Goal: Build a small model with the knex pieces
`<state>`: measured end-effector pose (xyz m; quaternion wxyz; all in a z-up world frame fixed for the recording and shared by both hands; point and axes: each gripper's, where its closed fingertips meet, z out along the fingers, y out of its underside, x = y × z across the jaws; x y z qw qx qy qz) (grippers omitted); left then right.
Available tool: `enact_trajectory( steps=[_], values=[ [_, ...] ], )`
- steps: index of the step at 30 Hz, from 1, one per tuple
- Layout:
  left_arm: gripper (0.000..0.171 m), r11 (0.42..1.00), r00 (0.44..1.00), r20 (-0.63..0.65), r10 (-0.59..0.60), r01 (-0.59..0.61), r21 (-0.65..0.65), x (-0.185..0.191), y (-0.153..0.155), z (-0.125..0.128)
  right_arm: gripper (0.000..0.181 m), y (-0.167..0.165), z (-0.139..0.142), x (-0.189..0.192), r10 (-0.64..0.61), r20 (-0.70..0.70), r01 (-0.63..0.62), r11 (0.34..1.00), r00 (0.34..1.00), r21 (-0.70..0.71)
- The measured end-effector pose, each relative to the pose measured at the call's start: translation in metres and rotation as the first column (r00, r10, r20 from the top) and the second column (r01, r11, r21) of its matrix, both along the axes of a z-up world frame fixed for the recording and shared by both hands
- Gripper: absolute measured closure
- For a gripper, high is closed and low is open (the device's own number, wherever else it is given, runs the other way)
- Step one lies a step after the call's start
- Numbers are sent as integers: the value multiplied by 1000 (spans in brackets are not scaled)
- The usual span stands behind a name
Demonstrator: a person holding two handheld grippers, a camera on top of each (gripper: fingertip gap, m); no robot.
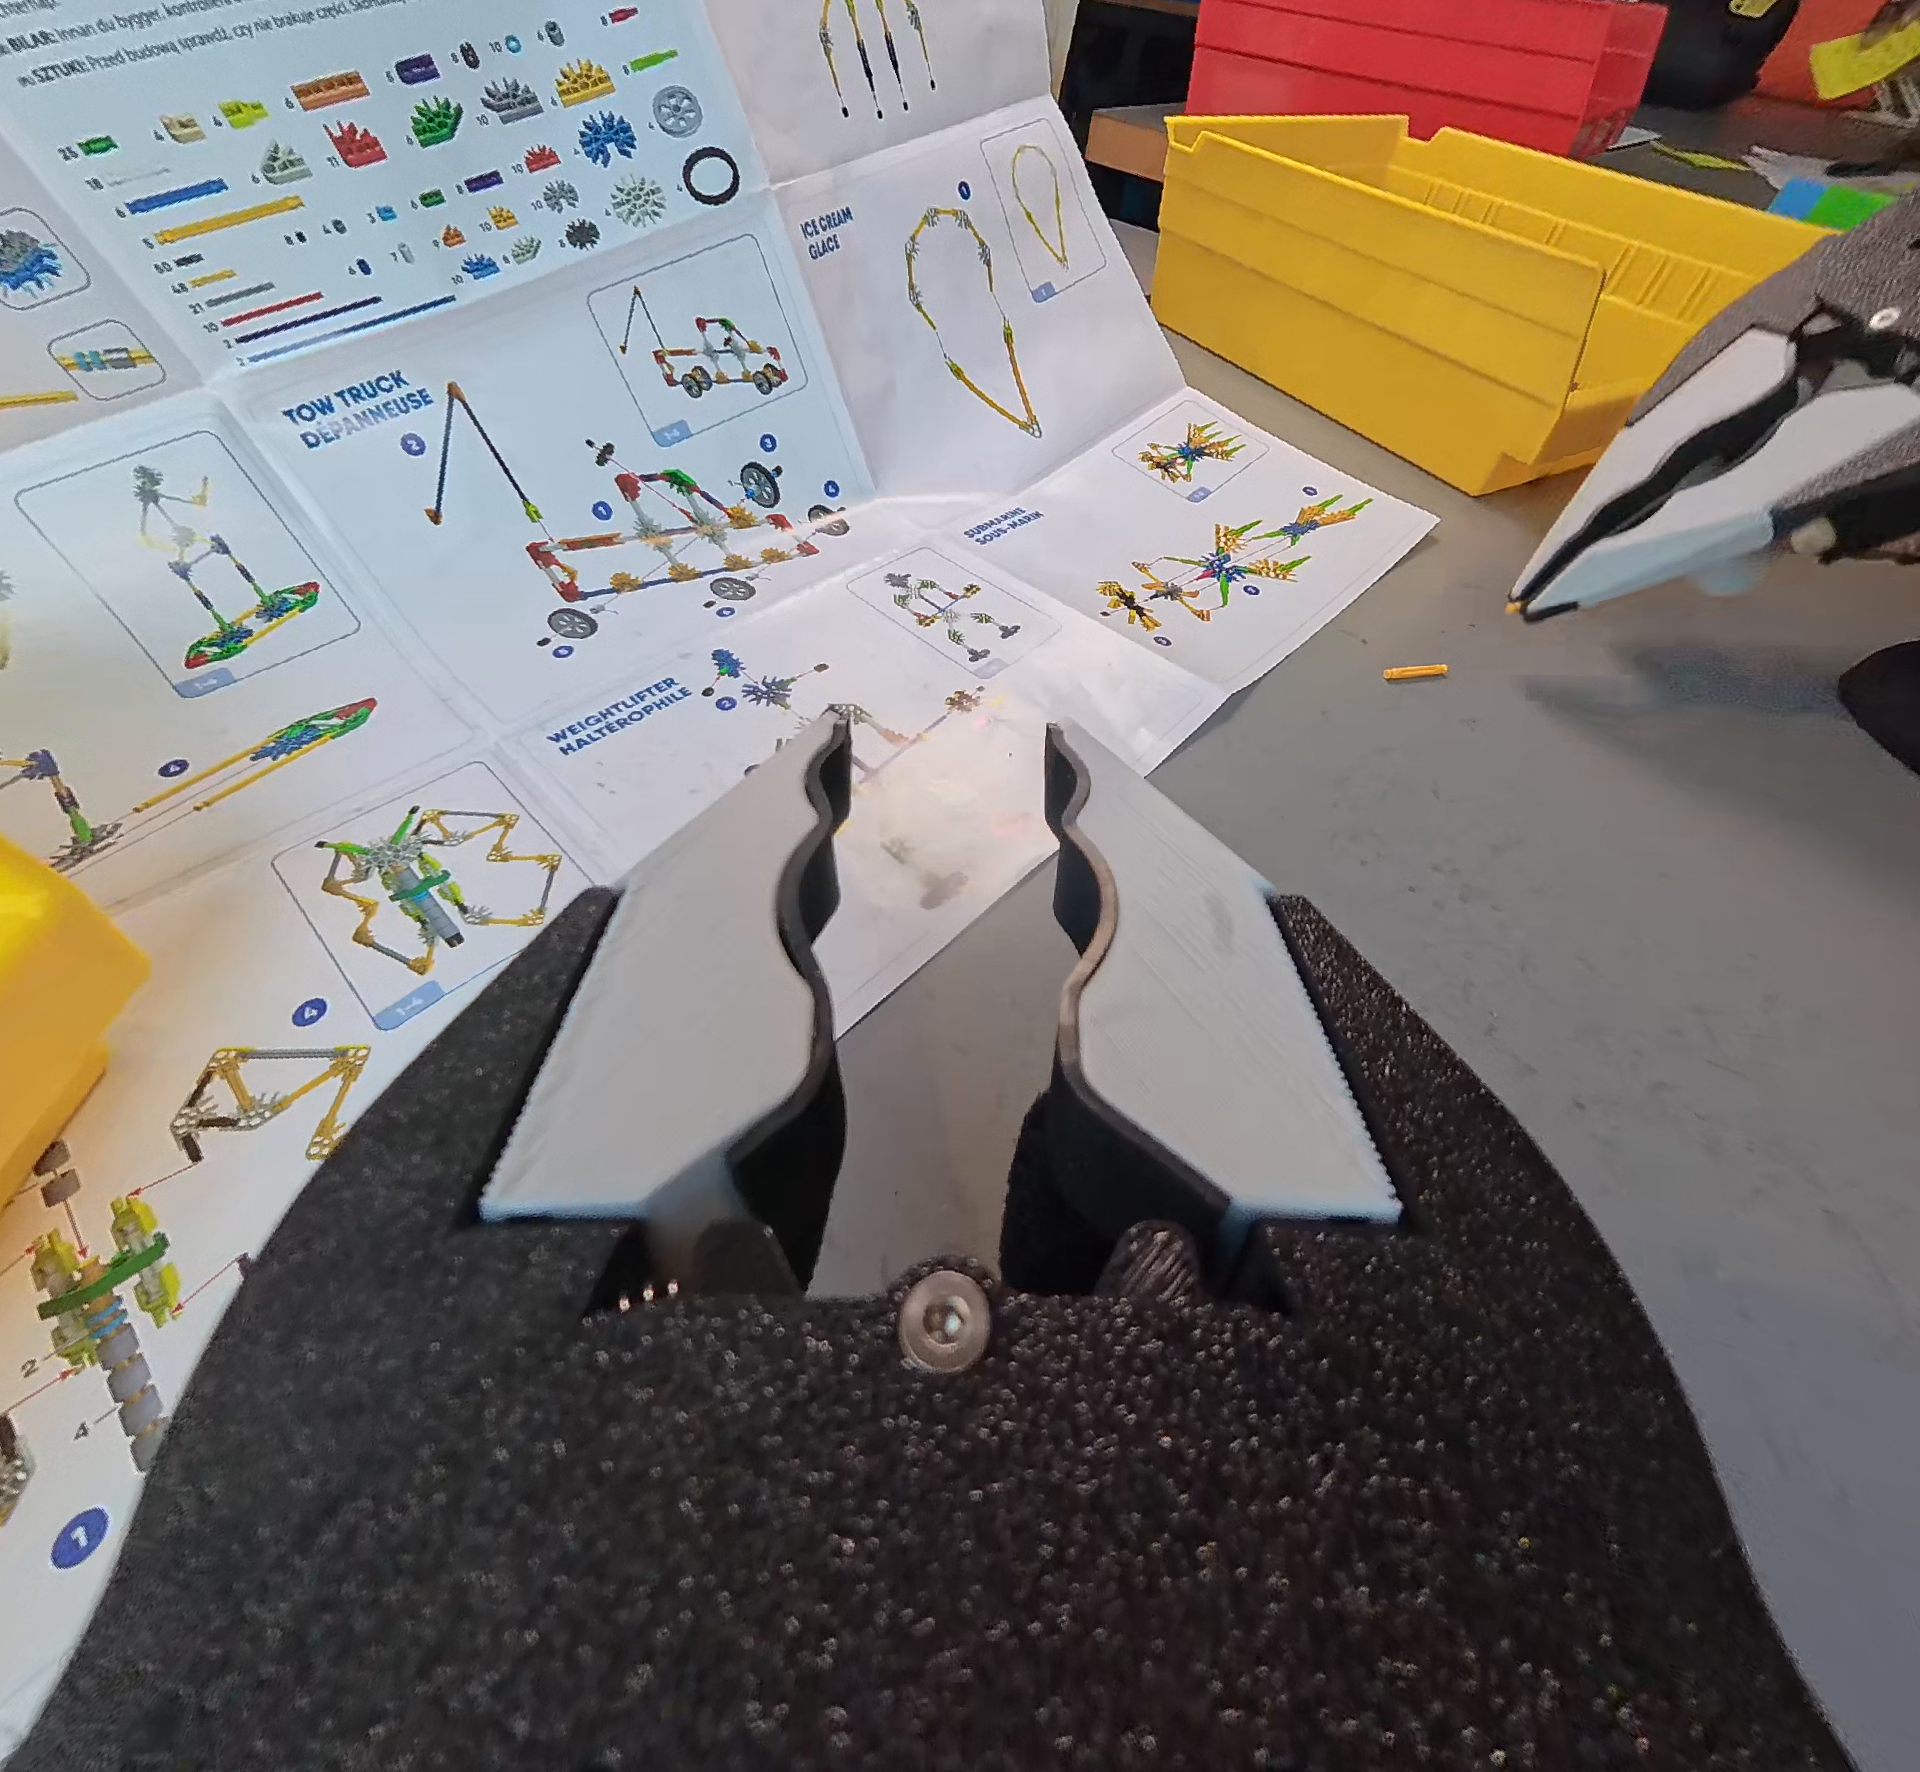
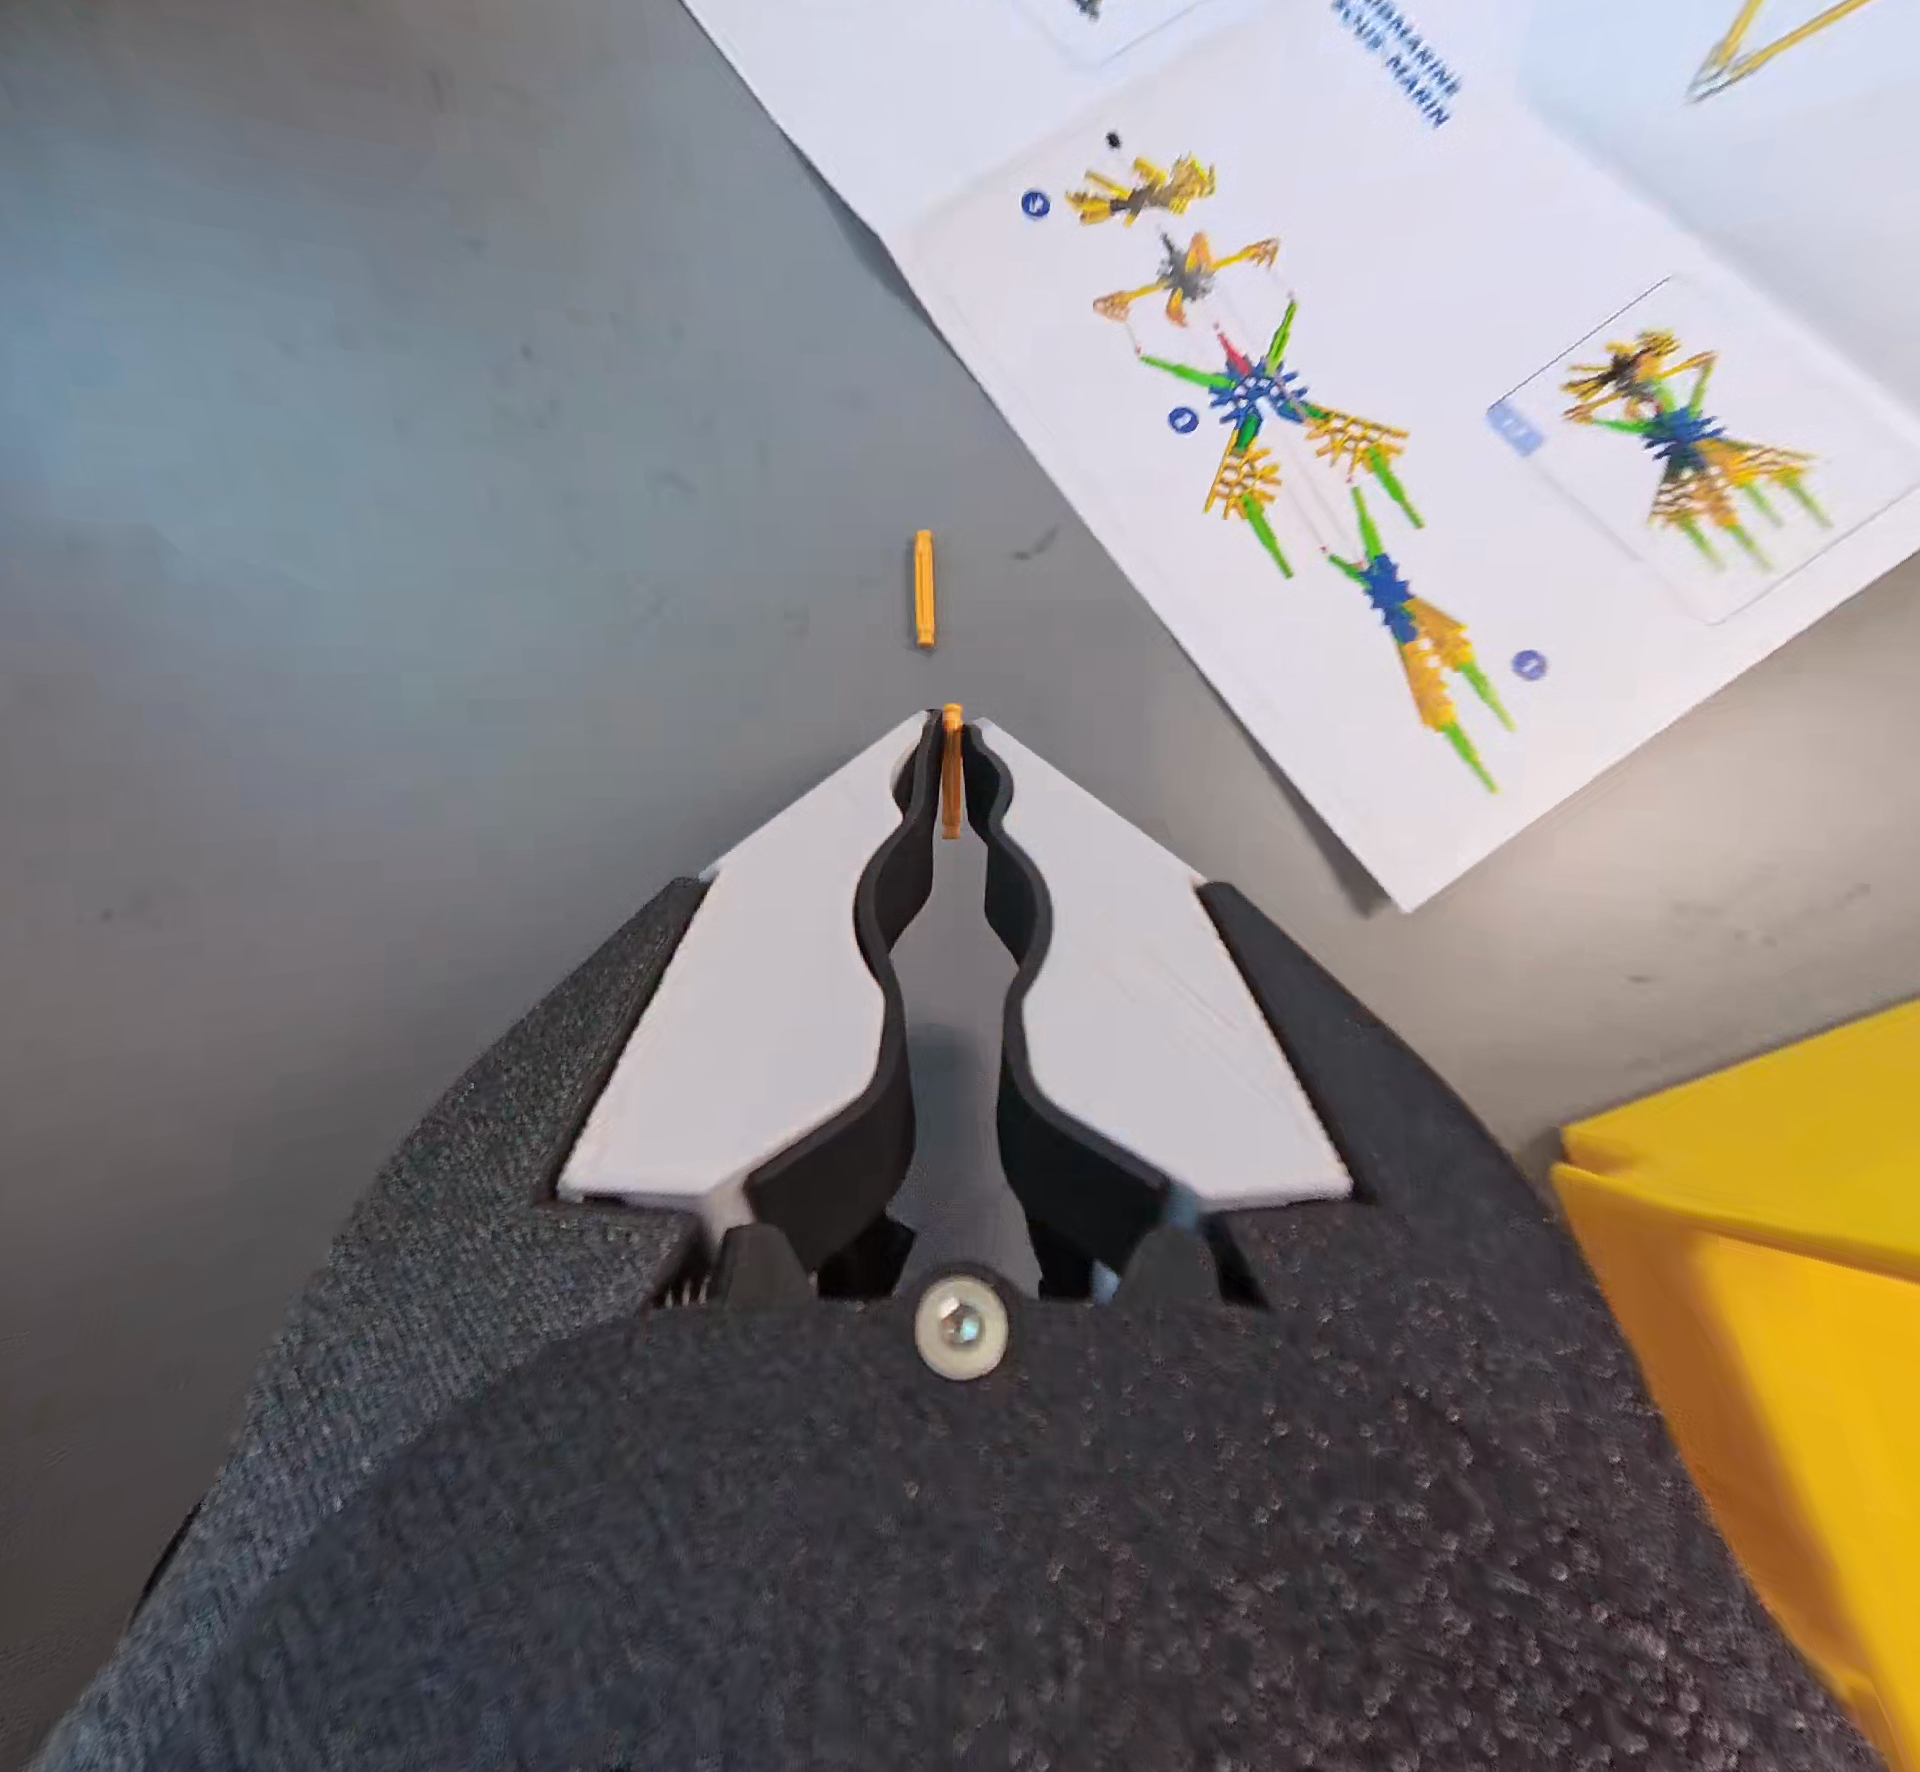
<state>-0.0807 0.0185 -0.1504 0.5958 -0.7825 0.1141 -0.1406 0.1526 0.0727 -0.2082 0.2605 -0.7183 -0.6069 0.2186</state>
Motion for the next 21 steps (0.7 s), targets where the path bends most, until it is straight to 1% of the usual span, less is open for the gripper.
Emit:
enact_trajectory(
  steps=[2, 3, 4, 5, 6, 8, 10, 11, 12, 14, 16, 19, 21],
  values=[
    [134, 1000, 1000, -7, 7, -7, -1, -1, 0, -1, 179, -3, -17, 0, -8, 34, 8, 1000, 999, 2],
    [134, 1000, 1000, -8, 12, -12, -1, -3, -1, -1, 179, -3, -19, -1, -6, 32, 6, 1000, 999, 13],
    [135, 1000, 1000, -4, 16, -16, 0, -4, -1, 0, 176, -2, -16, -2, -8, 22, 8, 1000, 1000, 24],
    [135, 1000, 1000, 4, 18, -18, 2, -4, -1, 1, 169, 2, -7, -2, -13, 4, 13, 999, 1000, 39],
    [135, 1000, 1000, 12, 18, -19, 4, -5, -2, 2, 166, 9, 10, -1, -29, -39, 32, 998, 999, 59],
    [134, 1000, 1000, 25, 19, -19, 8, -5, -2, 4, 166, 40, 63, 7, -109, -183, 127, 988, 977, 89],
    [134, 1000, 999, 32, 13, -13, 9, -4, -2, 5, 168, 92, 116, 32, -233, -323, 282, 953, 917, 114],
    [134, 1000, 999, 37, 7, -8, 7, -3, -2, 5, 169, 123, 129, 51, -305, -346, 363, 924, 888, 118],
    [134, 1000, 999, 44, 1, -1, 6, -1, -2, 5, 169, 154, 130, 72, -377, -320, 431, 894, 869, 119],
    [134, 1000, 999, 52, -12, 12, 3, 3, -2, 5, 169, 200, 107, 104, -488, -222, 517, 851, 844, 94],
    [134, 1000, 999, 35, -14, 14, 0, 4, -2, 3, 168, 227, 70, 123, -545, -100, 552, 829, 833, 83],
    [135, 1000, 1000, 5, -2, 2, -8, 1, -2, -1, 168, 241, 19, 129, -563, 26, 562, 826, 826, 32],
    [135, 1000, 1000, 12, 11, -10, -7, -3, -2, 0, 168, 247, 1, 129, -573, 64, 573, 819, 817, 22]
  ],
)
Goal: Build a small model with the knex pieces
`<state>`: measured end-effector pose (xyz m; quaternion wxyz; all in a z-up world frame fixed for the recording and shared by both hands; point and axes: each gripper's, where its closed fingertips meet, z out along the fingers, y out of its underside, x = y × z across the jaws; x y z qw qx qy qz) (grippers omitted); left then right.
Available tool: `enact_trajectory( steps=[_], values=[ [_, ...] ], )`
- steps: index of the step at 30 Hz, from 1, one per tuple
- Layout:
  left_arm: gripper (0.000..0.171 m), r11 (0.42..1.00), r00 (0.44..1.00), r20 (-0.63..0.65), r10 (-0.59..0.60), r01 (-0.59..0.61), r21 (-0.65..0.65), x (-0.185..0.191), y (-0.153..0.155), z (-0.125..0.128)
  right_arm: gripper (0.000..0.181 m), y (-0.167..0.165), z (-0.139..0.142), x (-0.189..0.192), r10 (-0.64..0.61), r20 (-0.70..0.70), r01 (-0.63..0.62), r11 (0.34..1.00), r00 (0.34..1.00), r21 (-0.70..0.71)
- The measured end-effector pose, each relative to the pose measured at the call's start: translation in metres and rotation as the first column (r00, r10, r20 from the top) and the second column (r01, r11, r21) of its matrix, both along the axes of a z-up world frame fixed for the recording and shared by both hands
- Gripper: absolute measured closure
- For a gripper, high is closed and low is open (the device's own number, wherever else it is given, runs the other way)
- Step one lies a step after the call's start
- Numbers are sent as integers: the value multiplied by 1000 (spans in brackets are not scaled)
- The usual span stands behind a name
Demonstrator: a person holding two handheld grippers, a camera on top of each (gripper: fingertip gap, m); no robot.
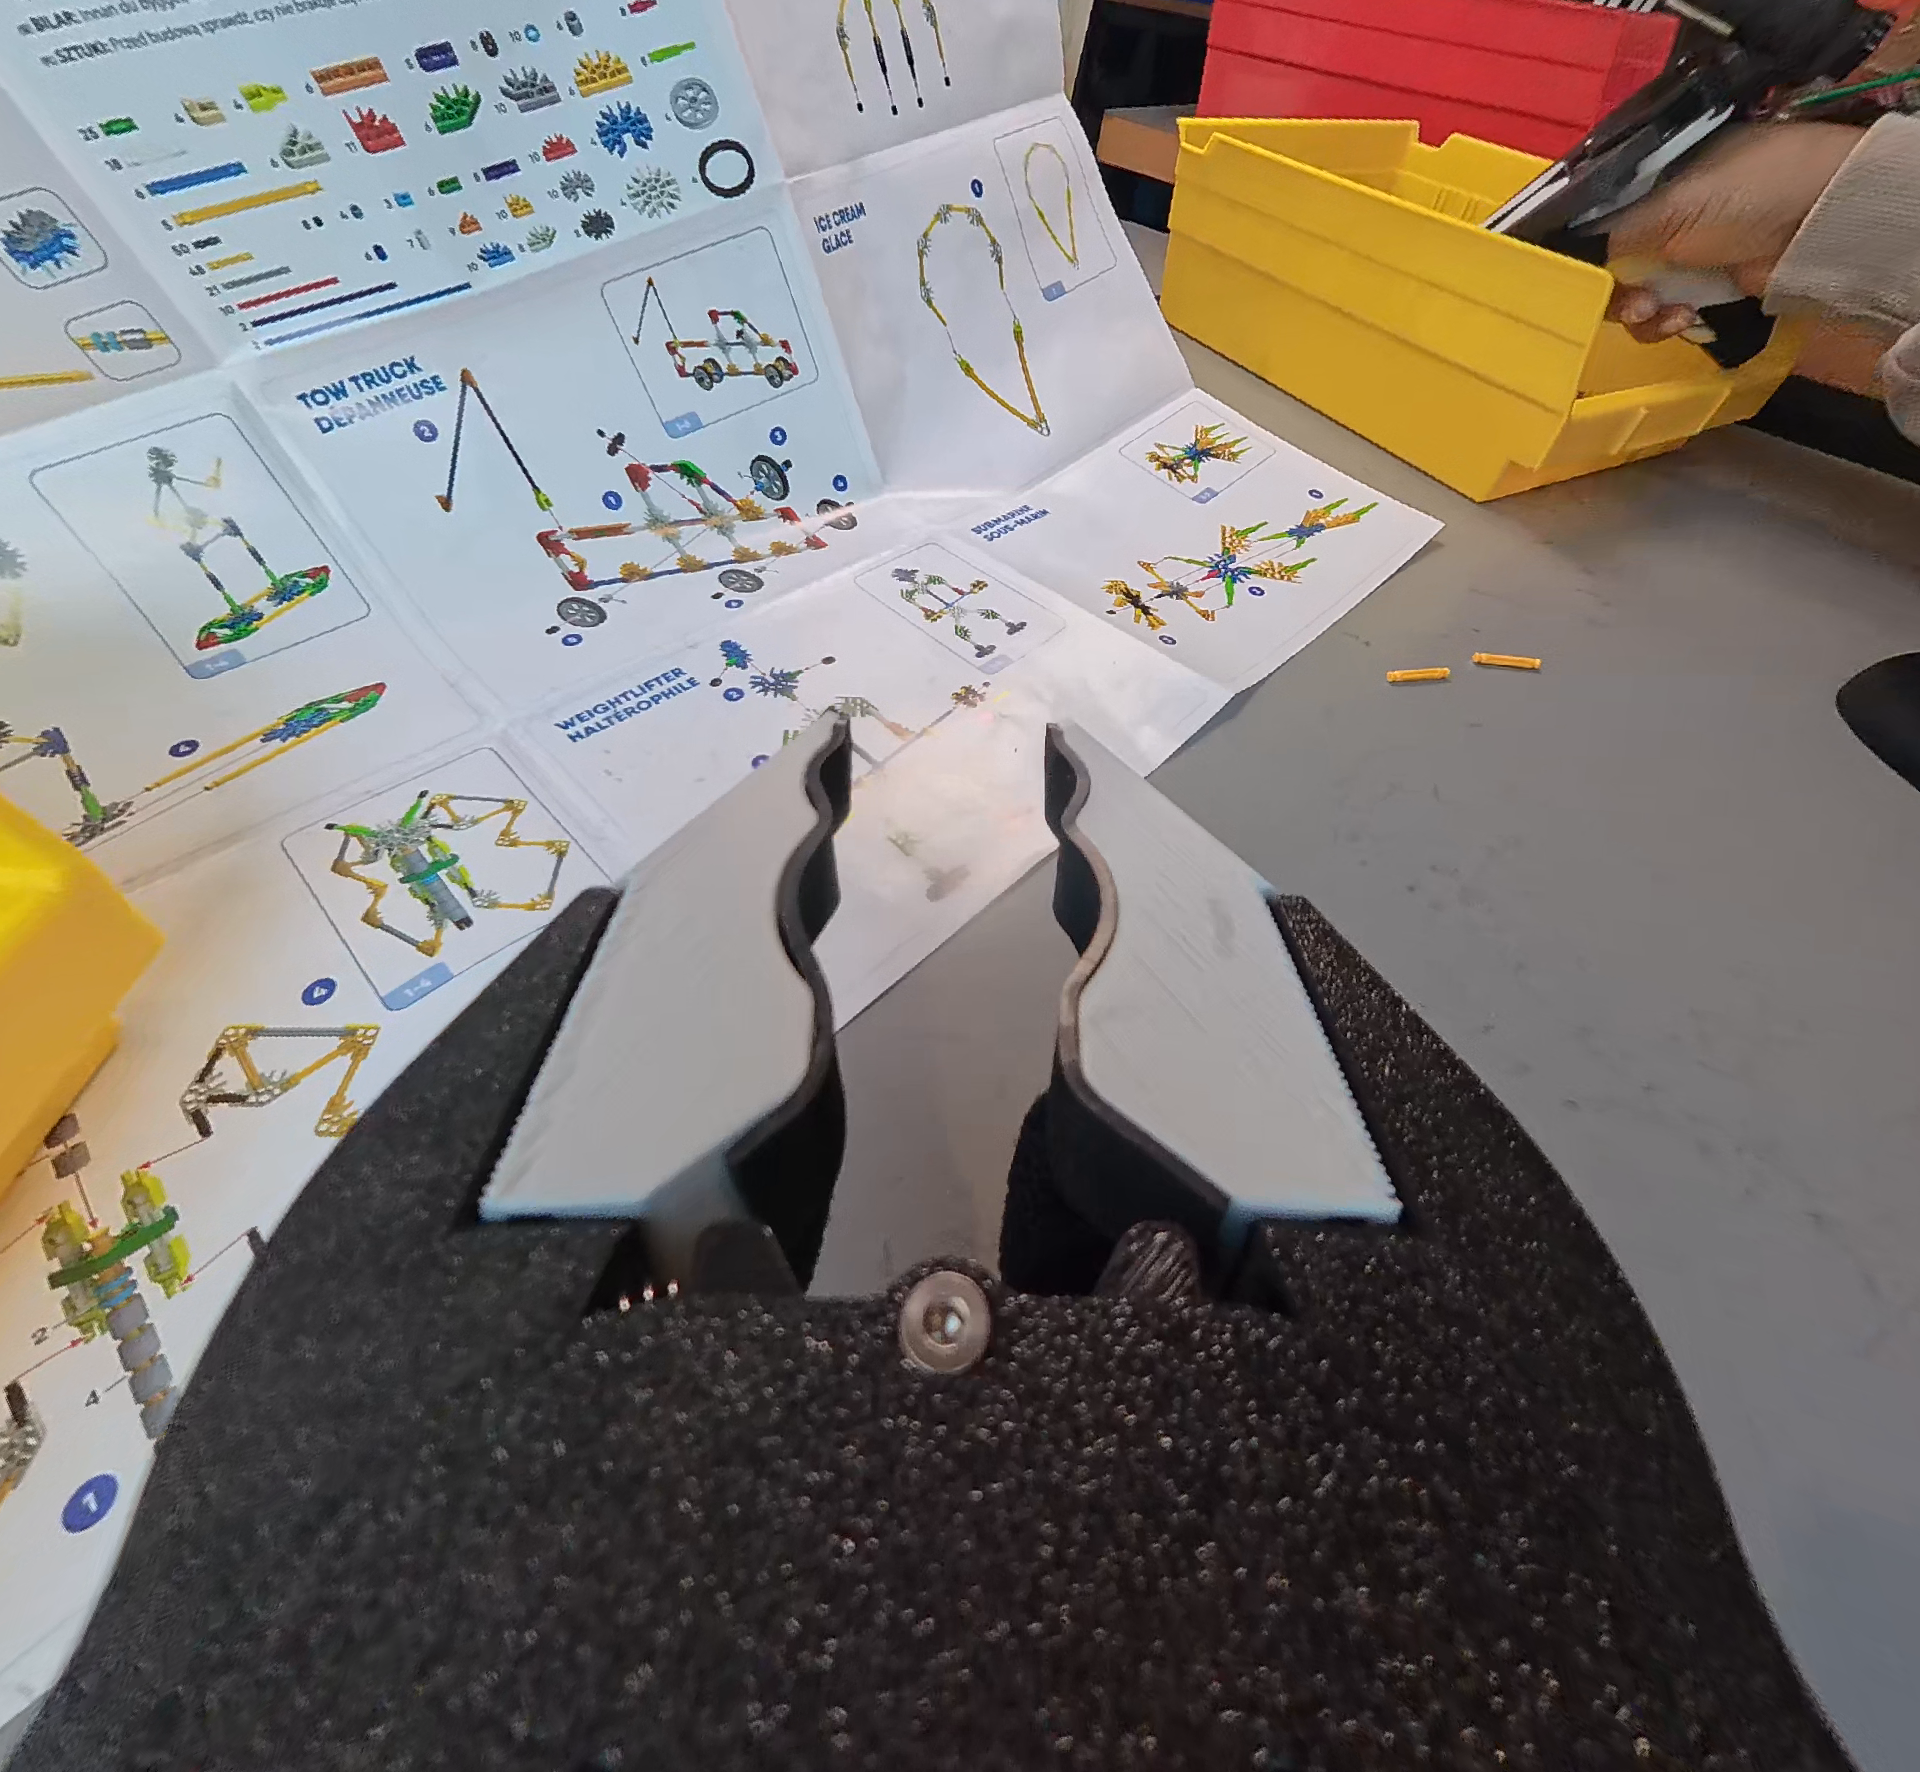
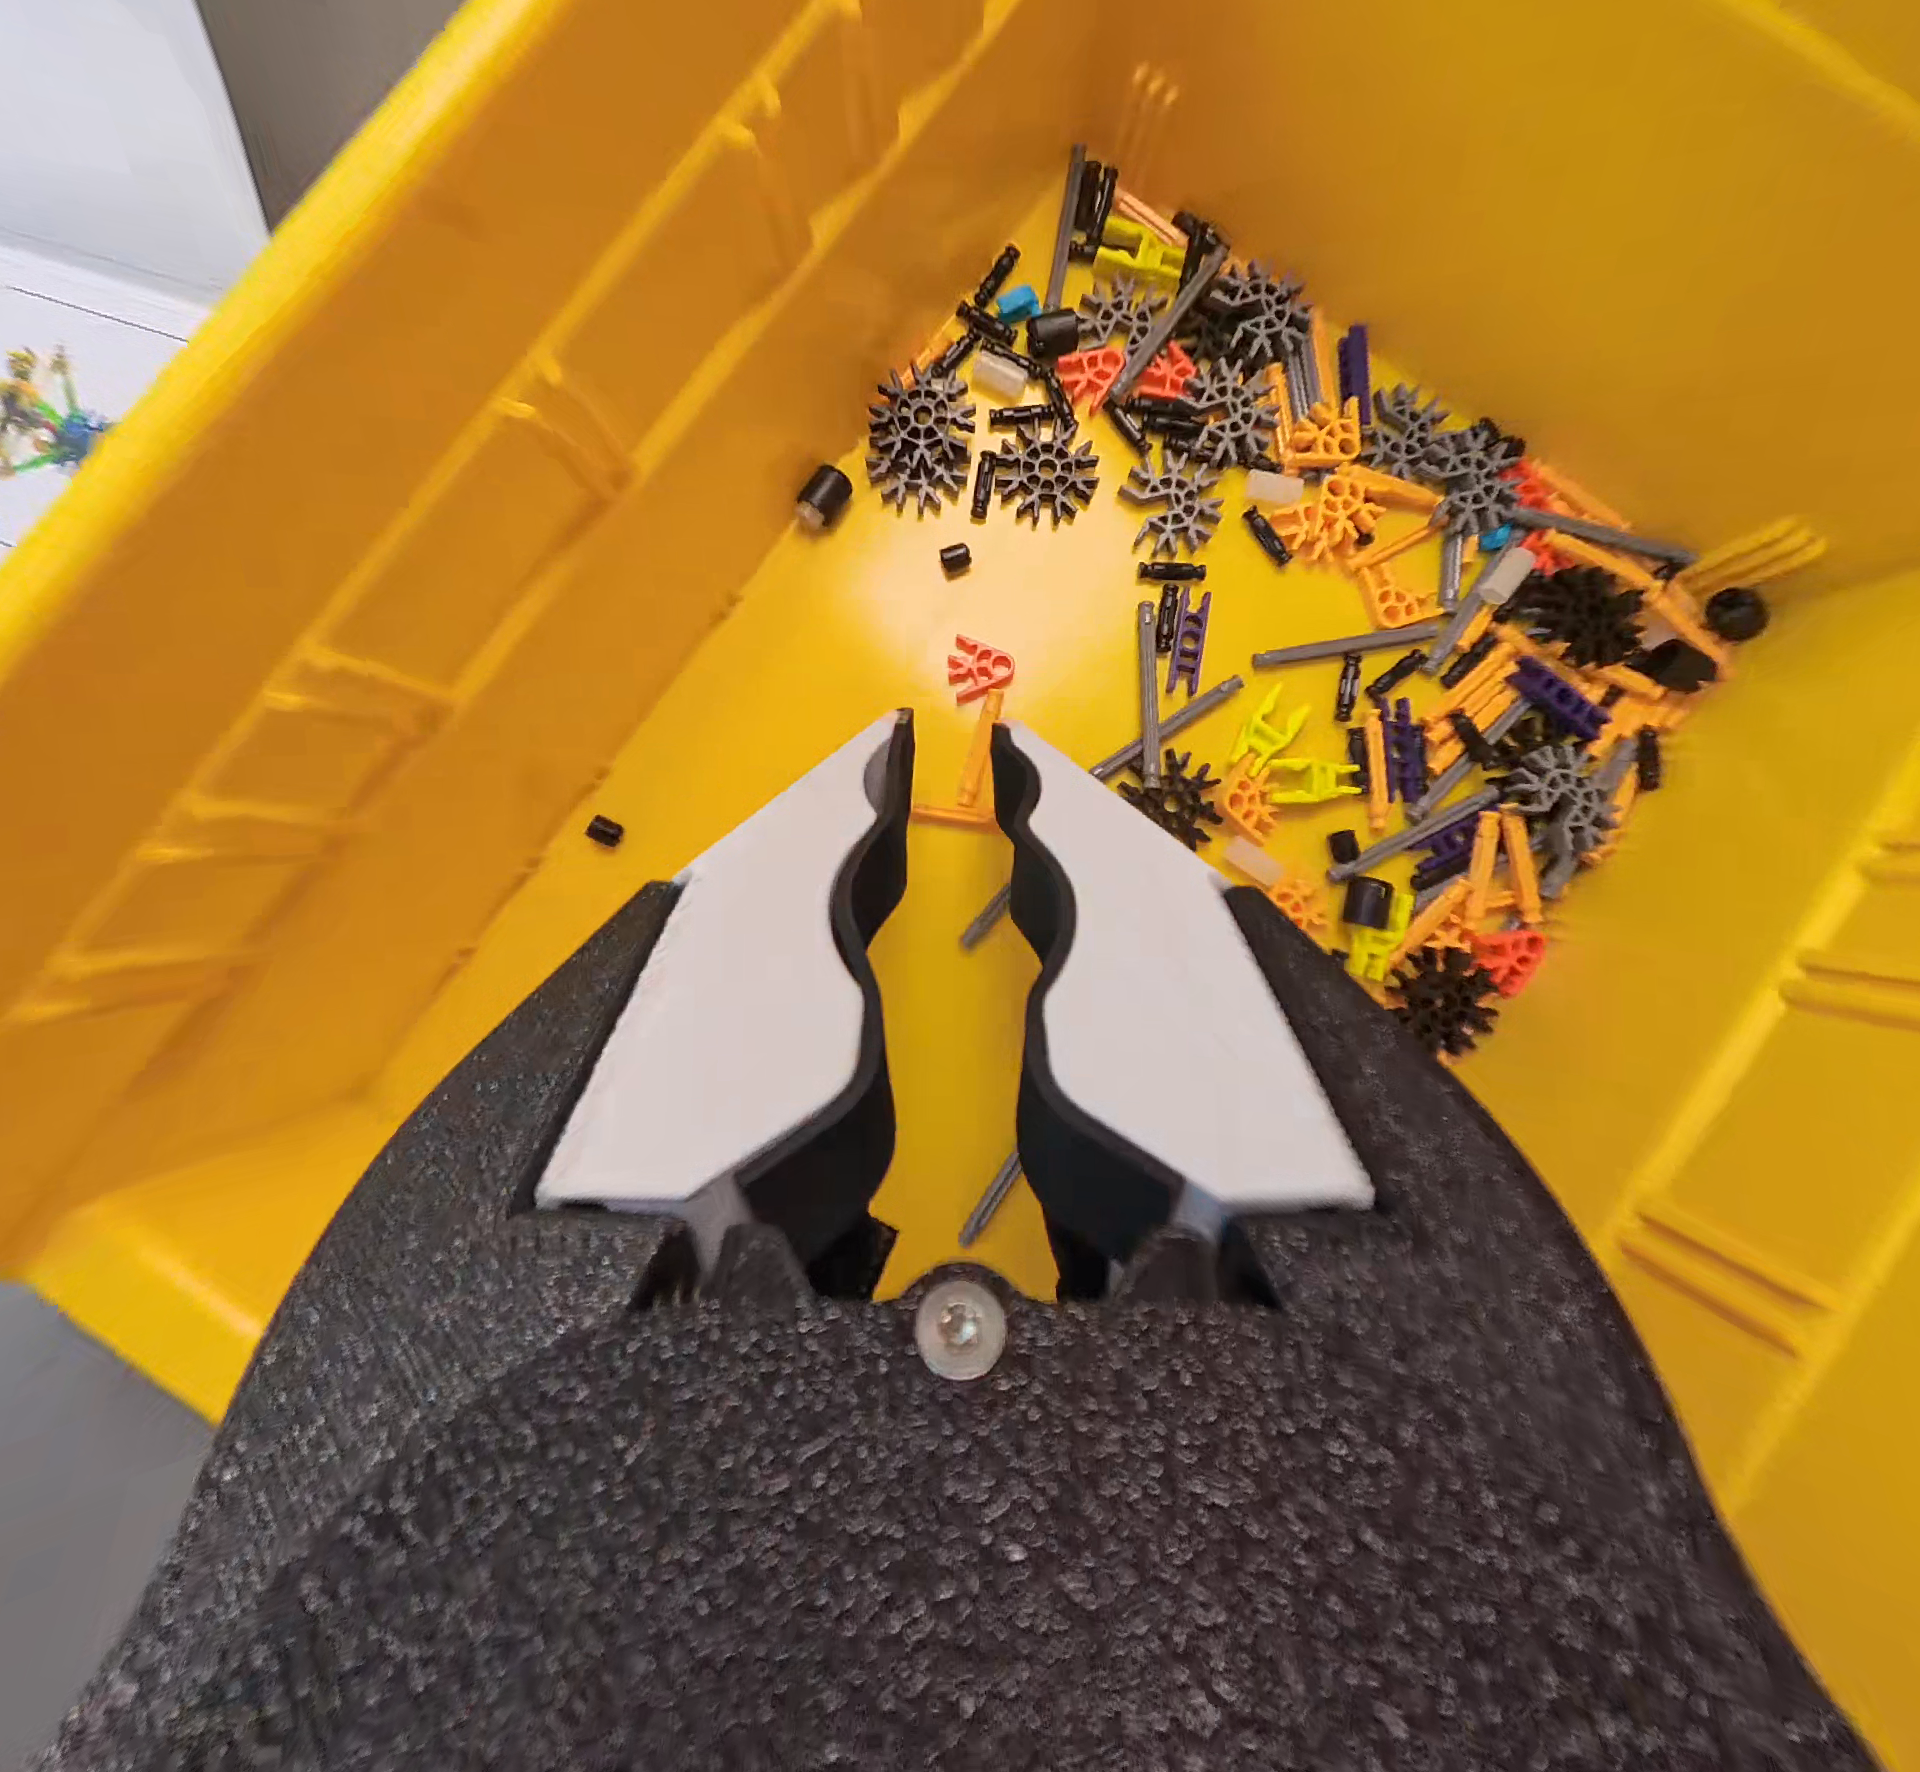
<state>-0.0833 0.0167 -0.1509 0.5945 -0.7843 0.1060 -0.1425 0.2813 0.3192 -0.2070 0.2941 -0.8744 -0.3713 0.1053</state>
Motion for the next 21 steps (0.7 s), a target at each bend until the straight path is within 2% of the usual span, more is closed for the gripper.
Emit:
enact_trajectory(
  steps=[2, 5, 9, 11, 13, 15, 17, 19, 21],
  values=[
    [135, 1000, 1000, 11, 8, -8, 0, -3, 0, 1, 171, 4, -6, 0, -6, 20, 6, 1000, 1000, 2],
    [134, 1000, 1000, 18, 9, -9, -1, -4, 1, 1, 174, 3, -19, 3, -18, 73, 23, 997, 997, -67],
    [135, 1000, 1000, 16, -4, 4, 0, 0, 0, 2, 180, 4, -17, 5, -14, 82, 20, 997, 997, -74],
    [135, 1000, 1000, 6, -3, 3, -2, 1, 0, 1, 180, 5, 0, 1, -3, 54, 3, 1000, 999, -5],
    [133, 1000, 1000, -7, 1, -1, -18, 0, 0, -1, 180, -7, 43, -22, 68, -88, -58, 992, 994, 107],
    [129, 999, 1000, -30, 1, -3, -47, -2, 0, -5, 180, -40, 91, -52, 200, -185, -158, 962, 962, 222],
    [119, 997, 997, -65, -30, 25, -80, -2, -2, -9, 180, -90, 113, -82, 372, -178, -321, 910, 911, 262],
    [114, 992, 990, -119, -79, 66, -109, -1, -6, -12, 180, -142, 104, -104, 512, -103, -482, 847, 853, 224],
    [114, 988, 979, -163, -119, 100, -118, -1, -10, -11, 180, -185, 78, -120, 600, -50, -587, 794, 798, 156]
  ],
)
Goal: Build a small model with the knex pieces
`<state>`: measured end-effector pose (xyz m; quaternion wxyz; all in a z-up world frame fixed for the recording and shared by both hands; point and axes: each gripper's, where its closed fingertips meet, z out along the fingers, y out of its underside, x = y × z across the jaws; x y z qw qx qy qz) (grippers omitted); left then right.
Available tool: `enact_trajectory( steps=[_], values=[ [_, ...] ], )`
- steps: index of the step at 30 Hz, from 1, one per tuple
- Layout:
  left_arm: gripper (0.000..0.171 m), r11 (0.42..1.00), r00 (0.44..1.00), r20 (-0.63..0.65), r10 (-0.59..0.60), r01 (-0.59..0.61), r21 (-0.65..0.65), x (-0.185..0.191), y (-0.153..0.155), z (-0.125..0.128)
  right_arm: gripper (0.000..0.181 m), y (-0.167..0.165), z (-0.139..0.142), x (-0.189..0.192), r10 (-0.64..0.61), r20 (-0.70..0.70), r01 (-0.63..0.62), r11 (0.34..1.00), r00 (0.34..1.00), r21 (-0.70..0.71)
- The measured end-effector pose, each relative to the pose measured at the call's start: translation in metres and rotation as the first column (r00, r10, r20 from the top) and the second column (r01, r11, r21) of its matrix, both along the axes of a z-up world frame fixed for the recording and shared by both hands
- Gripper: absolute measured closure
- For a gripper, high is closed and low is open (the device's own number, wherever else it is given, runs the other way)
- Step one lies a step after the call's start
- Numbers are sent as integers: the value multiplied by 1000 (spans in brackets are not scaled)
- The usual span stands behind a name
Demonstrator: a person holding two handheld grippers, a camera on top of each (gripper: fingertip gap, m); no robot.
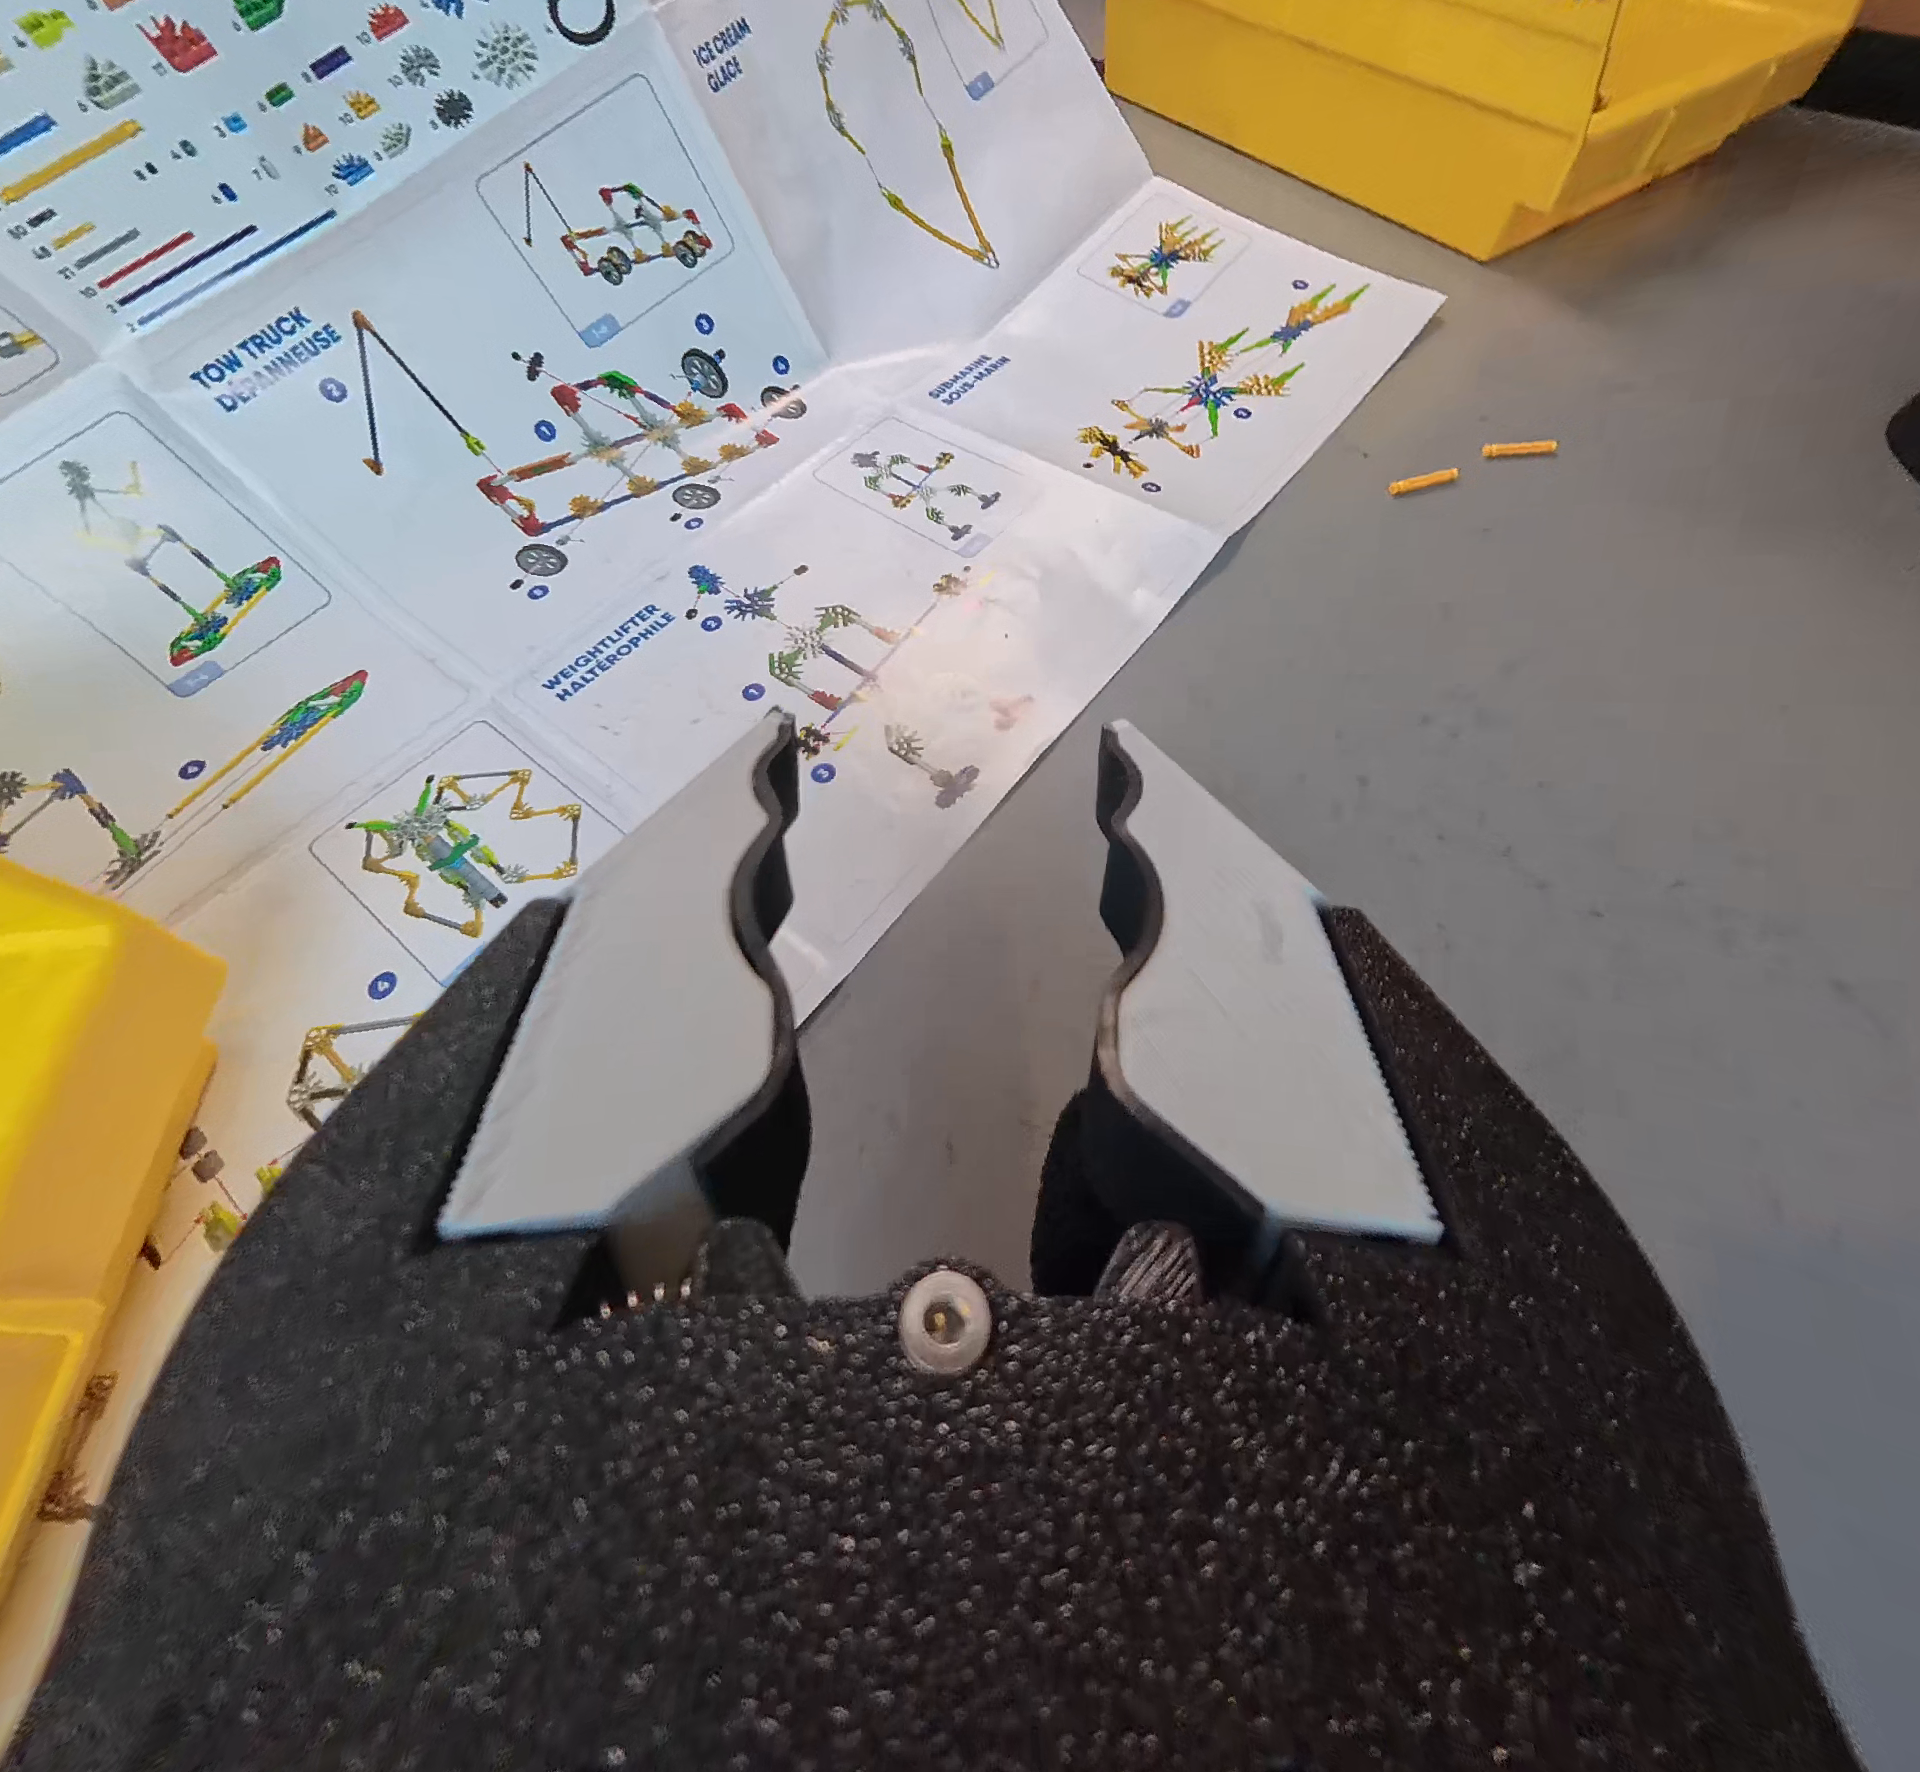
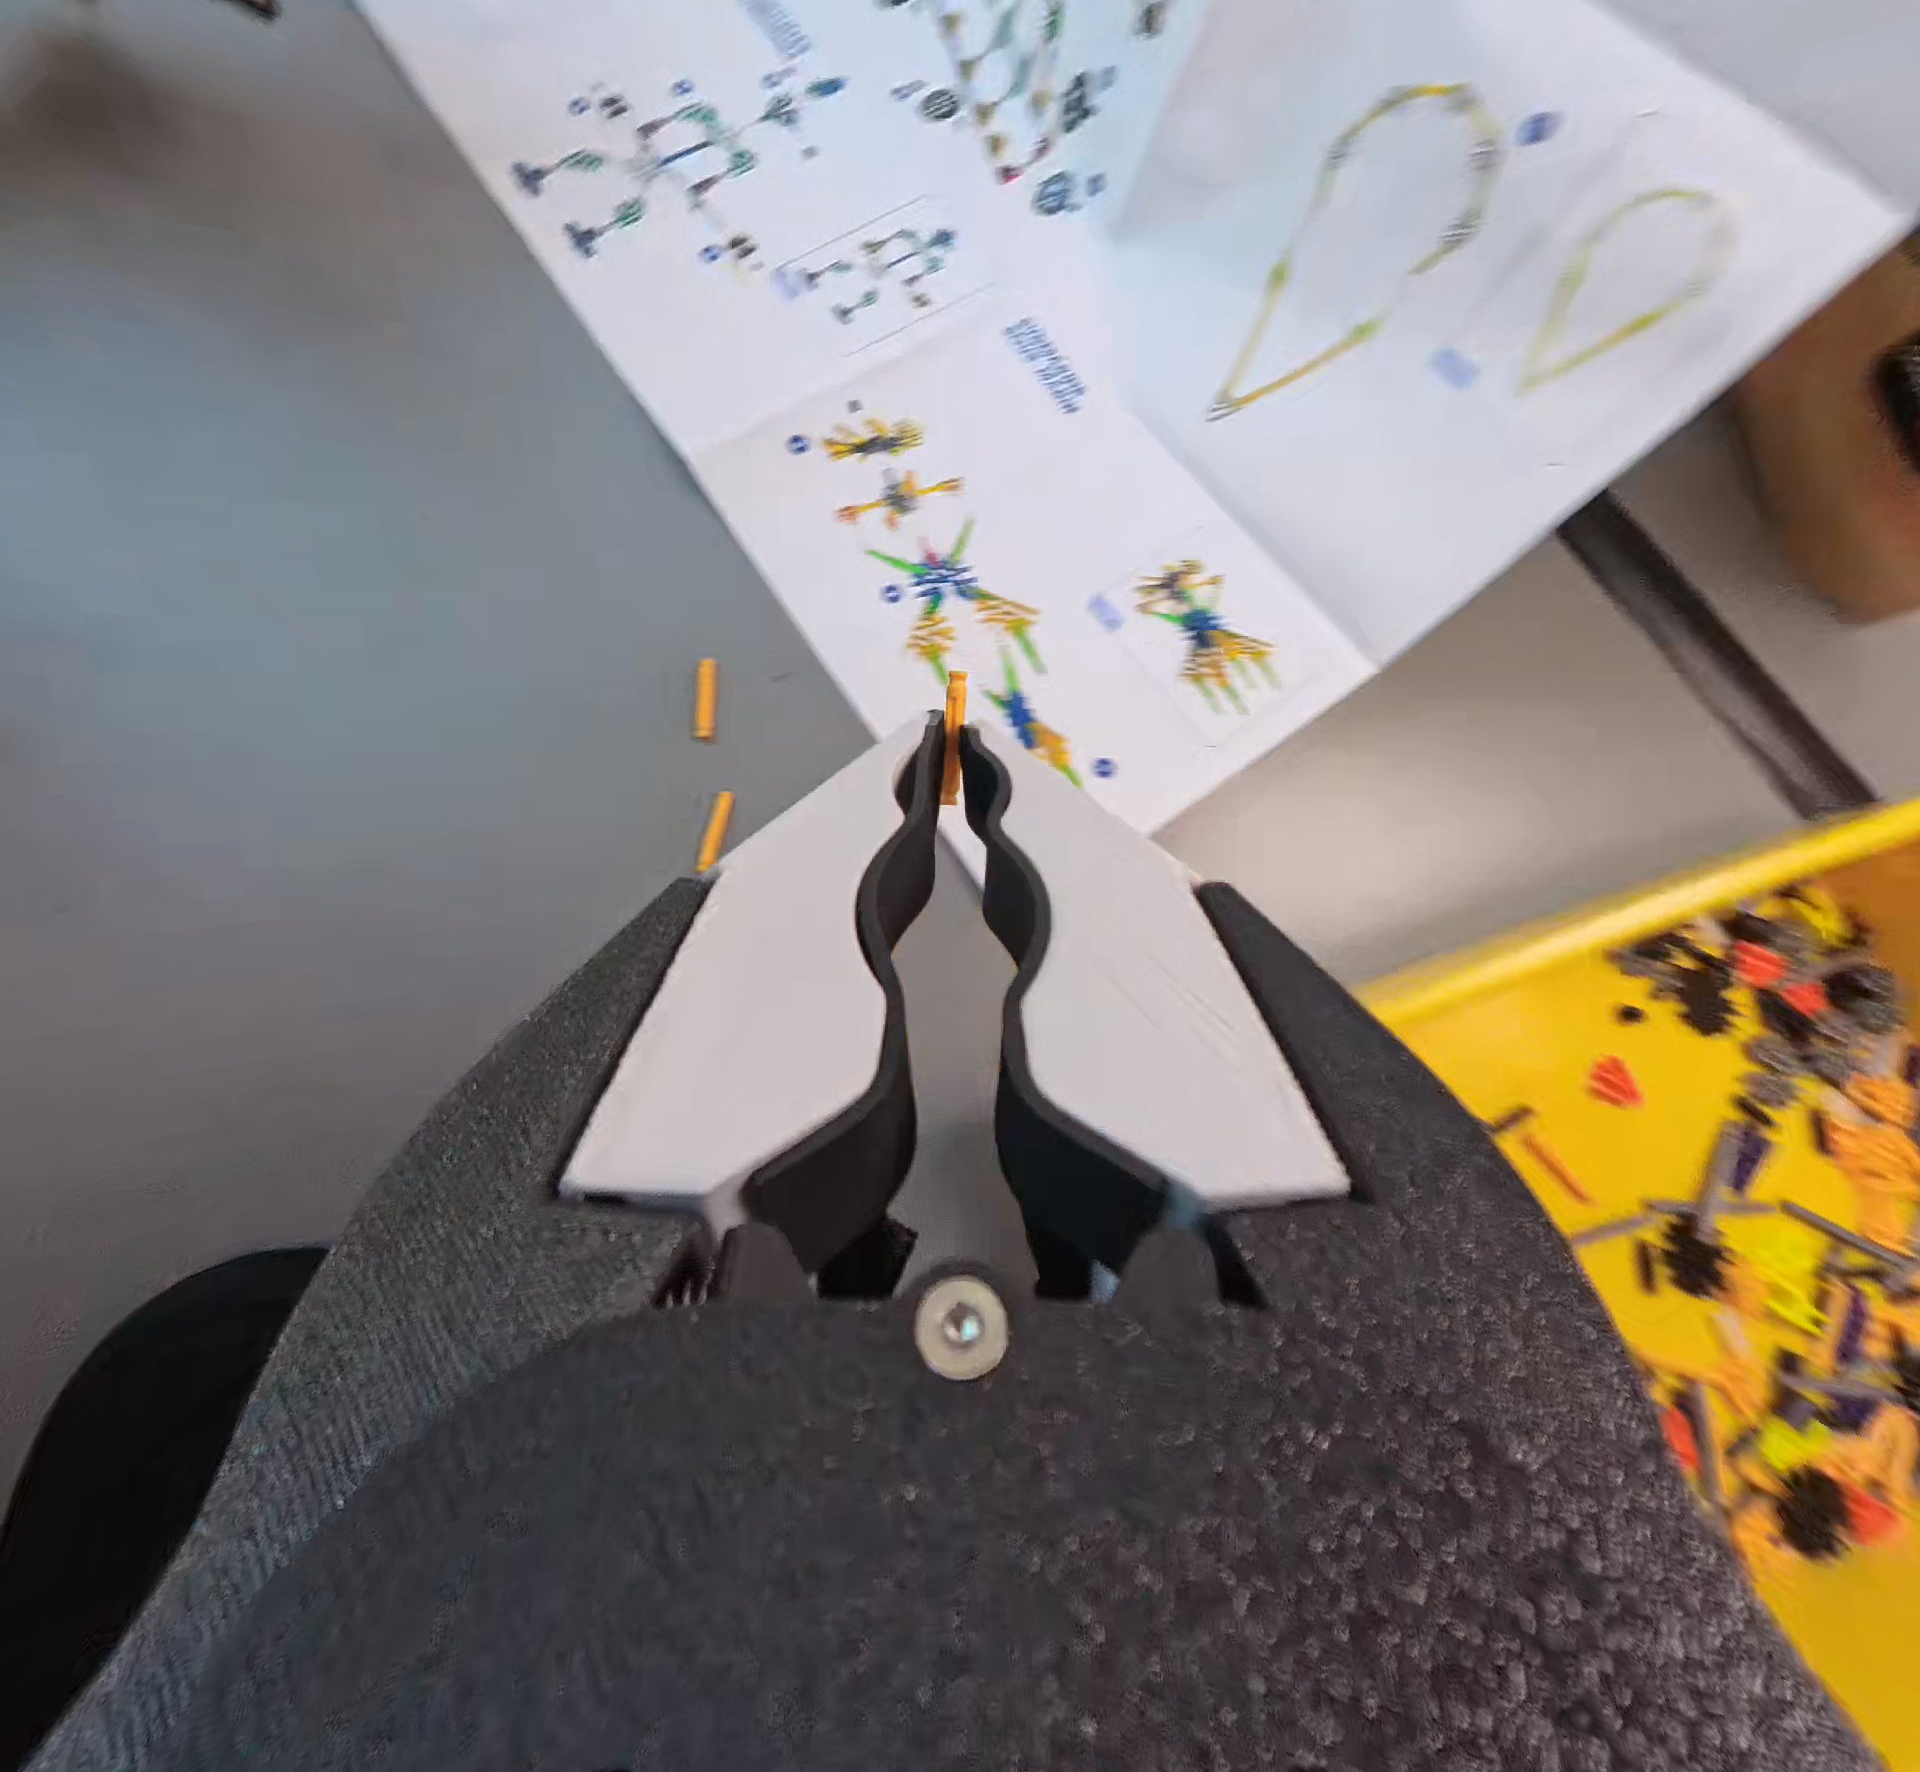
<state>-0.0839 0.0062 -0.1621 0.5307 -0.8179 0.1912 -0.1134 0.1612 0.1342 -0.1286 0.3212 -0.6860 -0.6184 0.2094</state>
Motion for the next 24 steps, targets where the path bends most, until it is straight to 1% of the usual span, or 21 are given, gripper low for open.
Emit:
enact_trajectory(
  steps=[3, 5, 8, 10, 12, 14, 16, 17, 19, 22, 24],
  values=[
    [113, 1000, 999, -32, -9, 10, 20, -5, -5, 7, 180, -47, -41, -18, 98, 68, -92, 992, 993, -81],
    [113, 999, 1000, -24, 8, -7, 43, -11, -7, 13, 180, -62, -64, -25, 126, 106, -116, 988, 986, -100],
    [113, 998, 999, 0, 34, -34, 57, -16, -6, 16, 180, -68, -88, -27, 124, 164, -107, 988, 979, -111],
    [113, 998, 999, -14, 33, -33, 54, -15, -5, 13, 179, -68, -99, -26, 114, 198, -92, 989, 973, -117],
    [113, 999, 1000, -16, 23, -22, 48, -12, -5, 10, 179, -68, -103, -26, 101, 202, -78, 990, 974, -118],
    [112, 999, 999, 31, 7, -9, 48, -8, -5, 14, 179, -68, -103, -26, 95, 199, -71, 990, 975, -124],
    [112, 998, 997, 71, 4, -8, 56, -8, -6, 19, 169, -65, -97, -27, 87, 184, -69, 992, 979, -102],
    [112, 998, 997, 80, 6, -11, 62, -8, -6, 21, 166, -63, -89, -28, 82, 157, -67, 993, 984, -95],
    [111, 998, 997, 80, 15, -21, 67, -10, -5, 21, 165, -47, -58, -29, 40, 63, -37, 998, 997, -51],
    [110, 998, 996, 83, 13, -18, 60, -9, -5, 18, 163, -5, -6, -11, -67, -40, 68, 997, 997, 23],
    [110, 999, 997, 78, 9, -13, 48, -7, -4, 14, 162, 31, 15, 13, -140, -40, 143, 987, 989, 79]
  ],
)
